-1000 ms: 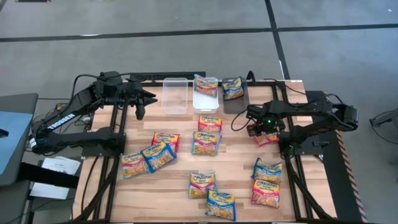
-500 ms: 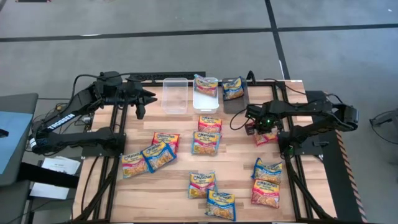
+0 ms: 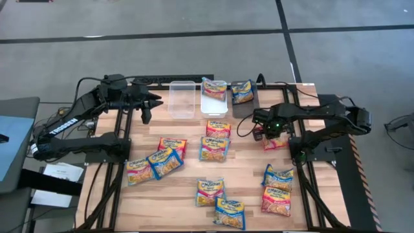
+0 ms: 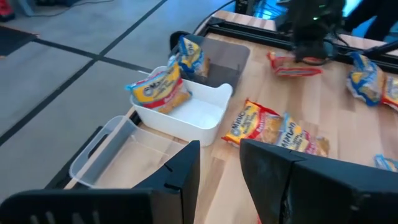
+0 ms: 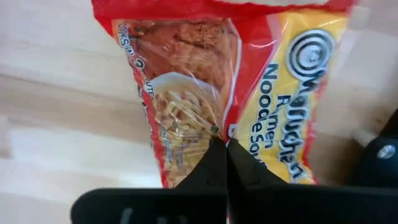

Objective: Sort Maruchan noodles
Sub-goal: Put the red noodle pack into the transparent bin

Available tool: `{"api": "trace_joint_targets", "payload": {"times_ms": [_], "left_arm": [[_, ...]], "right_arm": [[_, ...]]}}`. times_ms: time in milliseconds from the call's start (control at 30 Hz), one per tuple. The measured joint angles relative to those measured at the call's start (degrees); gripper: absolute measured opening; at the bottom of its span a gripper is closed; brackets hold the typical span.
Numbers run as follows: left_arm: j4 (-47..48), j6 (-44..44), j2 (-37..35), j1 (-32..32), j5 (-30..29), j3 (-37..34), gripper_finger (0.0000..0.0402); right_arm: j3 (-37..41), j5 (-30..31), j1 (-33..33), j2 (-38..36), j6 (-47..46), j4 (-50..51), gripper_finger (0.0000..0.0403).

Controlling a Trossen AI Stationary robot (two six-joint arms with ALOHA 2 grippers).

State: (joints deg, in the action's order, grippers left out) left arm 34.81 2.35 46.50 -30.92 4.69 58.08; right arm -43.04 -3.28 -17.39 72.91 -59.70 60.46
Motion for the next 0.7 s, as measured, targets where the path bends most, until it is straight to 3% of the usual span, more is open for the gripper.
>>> {"api": "trace_joint_targets", "payload": {"times_ms": [367, 700], "left_arm": [[0.36, -2.17, 0.85, 0.00, -1.97, 0.00, 0.0114], [-0.75, -1.74, 5.84, 0.01, -3.93, 0.00, 0.0174]], "right_arm": [[-5.69, 0.38, 8.69, -0.05, -6.22, 0.31, 0.0001], [-11.91, 2.32, 12.81, -0.12, -6.41, -1.31, 0.0000]]}}
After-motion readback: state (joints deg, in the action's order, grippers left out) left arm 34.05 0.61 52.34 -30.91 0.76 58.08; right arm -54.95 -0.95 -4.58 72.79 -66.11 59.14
